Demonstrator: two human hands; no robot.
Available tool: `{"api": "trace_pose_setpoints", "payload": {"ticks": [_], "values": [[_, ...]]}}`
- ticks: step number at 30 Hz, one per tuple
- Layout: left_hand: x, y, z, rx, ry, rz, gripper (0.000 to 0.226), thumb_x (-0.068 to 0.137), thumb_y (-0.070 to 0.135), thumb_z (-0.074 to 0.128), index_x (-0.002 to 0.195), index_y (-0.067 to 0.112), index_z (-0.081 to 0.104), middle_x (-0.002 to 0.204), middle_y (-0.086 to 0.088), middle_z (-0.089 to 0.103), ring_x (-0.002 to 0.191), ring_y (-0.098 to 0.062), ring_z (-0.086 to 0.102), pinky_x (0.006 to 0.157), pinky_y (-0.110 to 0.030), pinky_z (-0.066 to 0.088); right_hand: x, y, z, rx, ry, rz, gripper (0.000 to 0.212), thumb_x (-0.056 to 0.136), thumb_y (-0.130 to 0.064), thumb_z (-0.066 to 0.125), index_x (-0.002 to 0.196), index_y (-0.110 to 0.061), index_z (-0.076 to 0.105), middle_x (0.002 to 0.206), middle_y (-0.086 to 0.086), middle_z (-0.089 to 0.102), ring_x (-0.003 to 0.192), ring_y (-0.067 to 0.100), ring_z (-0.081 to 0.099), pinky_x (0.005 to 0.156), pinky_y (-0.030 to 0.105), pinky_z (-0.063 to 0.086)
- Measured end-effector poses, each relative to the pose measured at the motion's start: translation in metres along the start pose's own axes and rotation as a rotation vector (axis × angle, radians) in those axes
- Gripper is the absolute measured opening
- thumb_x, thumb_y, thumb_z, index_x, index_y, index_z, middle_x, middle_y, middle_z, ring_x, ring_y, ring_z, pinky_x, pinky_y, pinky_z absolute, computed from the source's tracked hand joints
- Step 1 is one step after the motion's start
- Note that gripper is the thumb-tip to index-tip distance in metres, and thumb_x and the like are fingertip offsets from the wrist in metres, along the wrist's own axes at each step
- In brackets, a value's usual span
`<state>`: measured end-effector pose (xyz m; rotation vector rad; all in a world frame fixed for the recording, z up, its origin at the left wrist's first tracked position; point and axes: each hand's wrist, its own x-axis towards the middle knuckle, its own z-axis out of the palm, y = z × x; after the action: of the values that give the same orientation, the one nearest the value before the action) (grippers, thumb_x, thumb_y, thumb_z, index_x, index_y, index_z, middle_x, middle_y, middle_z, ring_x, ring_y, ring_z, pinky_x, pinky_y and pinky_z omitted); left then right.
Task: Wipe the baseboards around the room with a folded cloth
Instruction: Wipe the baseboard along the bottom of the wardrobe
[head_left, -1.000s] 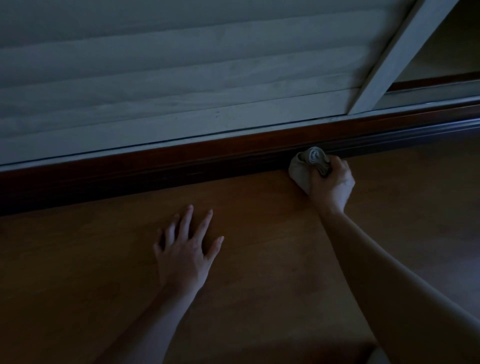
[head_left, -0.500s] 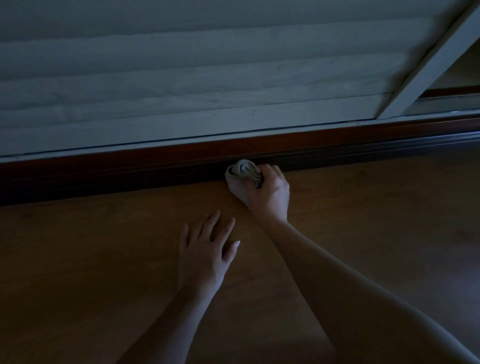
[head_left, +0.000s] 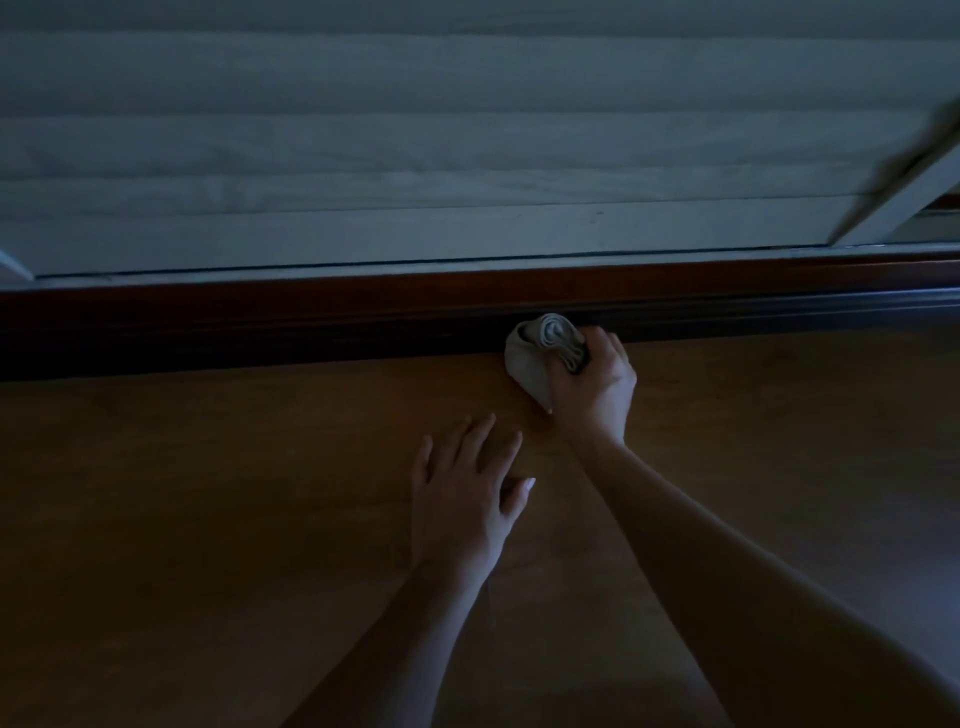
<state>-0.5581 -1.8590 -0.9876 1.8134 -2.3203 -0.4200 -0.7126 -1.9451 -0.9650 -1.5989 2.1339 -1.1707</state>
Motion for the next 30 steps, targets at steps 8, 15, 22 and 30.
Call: {"api": "trace_pose_setpoints", "payload": {"ticks": [8,15,22,30], "values": [[0.011,0.024,0.008,-0.074,0.116,-0.018,0.044,0.096,0.051,0.055,0.135,0.031,0.061,0.148,0.002,0.051,0.139,-0.019,0.044,0.119,-0.050,0.028,0.016,0.024,-0.035,-0.084,0.038,0.096,0.016,0.086,-0.012,0.067,0.098,-0.002,0.063,0.097,0.012,0.061,0.085,0.018,0.052,0.068,0.018,0.027],[0.022,0.106,0.035,-0.117,0.142,0.101,0.042,0.096,0.043,0.056,0.134,0.024,0.063,0.145,-0.002,0.056,0.136,-0.021,0.049,0.118,-0.049,0.031,0.031,0.054,-0.071,-0.077,0.062,0.194,0.014,0.088,-0.017,0.065,0.097,-0.006,0.062,0.098,0.007,0.061,0.083,0.011,0.048,0.060,0.016,0.025],[0.039,0.143,0.055,-0.089,0.151,-0.010,0.050,0.095,0.049,0.055,0.141,0.029,0.055,0.152,0.001,0.048,0.143,-0.019,0.039,0.121,-0.048,0.024,0.051,0.085,-0.087,-0.007,-0.023,0.082,0.013,0.085,-0.016,0.066,0.093,-0.006,0.063,0.091,0.005,0.059,0.079,0.015,0.052,0.067,0.023,0.037],[0.050,0.156,0.061,0.109,0.054,-0.070,0.060,0.094,0.063,0.042,0.149,0.039,0.040,0.161,0.005,0.032,0.150,-0.022,0.024,0.122,-0.051,0.016,0.063,0.112,-0.104,0.076,-0.018,0.136,0.014,0.082,-0.010,0.071,0.086,-0.005,0.059,0.086,0.000,0.054,0.071,0.007,0.045,0.062,0.001,0.033]]}}
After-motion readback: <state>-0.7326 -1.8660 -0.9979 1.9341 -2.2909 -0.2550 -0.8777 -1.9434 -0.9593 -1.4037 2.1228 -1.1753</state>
